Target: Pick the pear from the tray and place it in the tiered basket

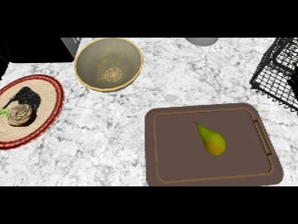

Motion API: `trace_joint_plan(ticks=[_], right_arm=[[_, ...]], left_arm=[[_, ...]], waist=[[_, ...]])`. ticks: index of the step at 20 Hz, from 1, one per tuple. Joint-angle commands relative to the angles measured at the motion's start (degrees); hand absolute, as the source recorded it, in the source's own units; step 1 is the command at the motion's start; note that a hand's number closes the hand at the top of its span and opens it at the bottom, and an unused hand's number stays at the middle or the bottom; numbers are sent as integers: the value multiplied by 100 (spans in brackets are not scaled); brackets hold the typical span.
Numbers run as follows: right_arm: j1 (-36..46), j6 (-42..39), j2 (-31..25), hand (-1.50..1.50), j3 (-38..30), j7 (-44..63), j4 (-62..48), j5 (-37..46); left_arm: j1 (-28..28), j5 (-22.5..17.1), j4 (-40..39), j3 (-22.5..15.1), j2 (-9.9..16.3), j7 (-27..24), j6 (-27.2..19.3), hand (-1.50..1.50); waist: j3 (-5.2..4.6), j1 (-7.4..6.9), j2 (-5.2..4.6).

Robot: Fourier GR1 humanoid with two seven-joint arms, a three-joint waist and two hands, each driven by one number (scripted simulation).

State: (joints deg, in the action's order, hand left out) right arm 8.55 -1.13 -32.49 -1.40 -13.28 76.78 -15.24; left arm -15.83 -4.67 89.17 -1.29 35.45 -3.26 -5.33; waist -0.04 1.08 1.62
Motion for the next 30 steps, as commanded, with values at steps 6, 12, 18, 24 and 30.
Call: trace_joint_plan(ticks=[6, 12, 18, 24, 30], right_arm=[[894, 292, 1901, -150, 1369, 1943, -508, -292], [1562, 1439, 3188, -150, 1793, 1839, -1382, 369], [2247, 946, 1958, -150, 1997, 3186, -297, 1037], [3299, -1020, 479, -150, 2894, 4824, -391, 1573], [4108, -3233, -25, -150, 3439, 6027, -255, 1114]], left_arm=[[528, -667, -409, -954, -1422, 78, 412, 0], [679, -544, -1003, -1303, -2139, -136, 246, 0], [981, -559, -1295, -1071, -2010, -500, 512, 0], [741, -567, -1219, -1081, -2012, -157, 440, 0], [872, -416, -1130, -1246, -2233, -280, 274, 0]], waist=[[-31, -563, -379], [4, -242, -214], [-7, -85, -136], [-33, -99, -92], [-19, -148, -105]])
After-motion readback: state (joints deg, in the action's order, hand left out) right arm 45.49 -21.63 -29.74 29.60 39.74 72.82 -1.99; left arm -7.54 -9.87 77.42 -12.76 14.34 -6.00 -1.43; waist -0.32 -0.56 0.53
